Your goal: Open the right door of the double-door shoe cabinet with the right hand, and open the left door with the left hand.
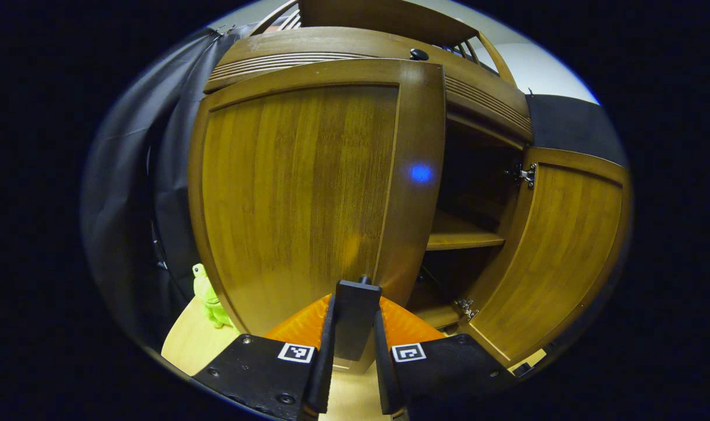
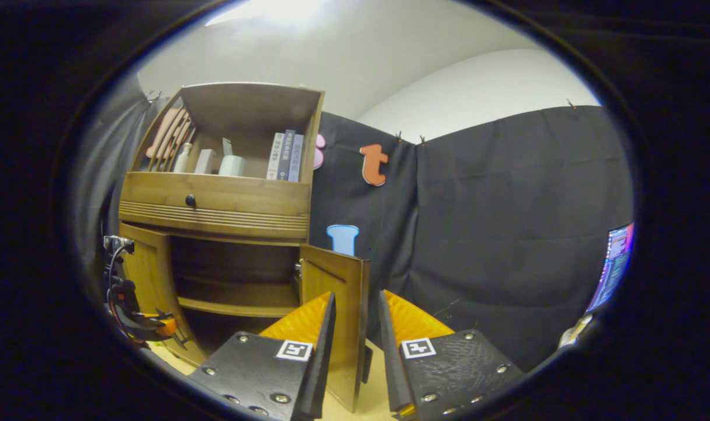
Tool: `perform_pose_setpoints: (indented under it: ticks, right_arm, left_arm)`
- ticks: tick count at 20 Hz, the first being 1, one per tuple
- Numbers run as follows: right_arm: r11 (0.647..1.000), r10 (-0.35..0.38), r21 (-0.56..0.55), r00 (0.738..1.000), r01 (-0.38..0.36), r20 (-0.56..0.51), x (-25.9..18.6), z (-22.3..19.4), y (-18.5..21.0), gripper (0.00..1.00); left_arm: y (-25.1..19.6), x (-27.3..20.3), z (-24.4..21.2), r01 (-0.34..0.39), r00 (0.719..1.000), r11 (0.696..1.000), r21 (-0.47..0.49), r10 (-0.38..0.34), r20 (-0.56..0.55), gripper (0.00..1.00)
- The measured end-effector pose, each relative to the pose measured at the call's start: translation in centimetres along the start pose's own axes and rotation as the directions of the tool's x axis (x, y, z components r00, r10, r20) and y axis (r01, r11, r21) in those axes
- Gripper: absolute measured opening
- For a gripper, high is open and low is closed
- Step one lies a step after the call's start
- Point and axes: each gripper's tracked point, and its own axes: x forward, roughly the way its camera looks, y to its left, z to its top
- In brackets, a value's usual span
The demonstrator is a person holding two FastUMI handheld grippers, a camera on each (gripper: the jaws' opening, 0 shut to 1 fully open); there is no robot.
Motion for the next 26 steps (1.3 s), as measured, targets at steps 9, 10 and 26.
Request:
perform_pose_setpoints:
  ticks: [9,10,26]
  right_arm:
    - [0.984,0.179,0.025,0.983,-0.179,-0.028,1.2,-1.3,6.0,0.41]
    - [0.980,0.200,0.026,0.979,-0.199,-0.032,1.2,-1.4,6.7,0.41]
    - [0.887,0.457,0.107,0.885,-0.448,-0.085,1.2,-4.0,17.1,0.39]
  left_arm:
    - [2.0,-4.2,-0.7,-0.043,0.999,0.998,-0.046,0.043,0.007,0.34]
    - [2.4,-4.7,-0.8,-0.049,0.999,0.997,-0.053,0.049,0.009,0.34]
    - [8.7,-10.8,-1.6,-0.131,0.991,0.986,-0.100,0.133,0.018,0.32]
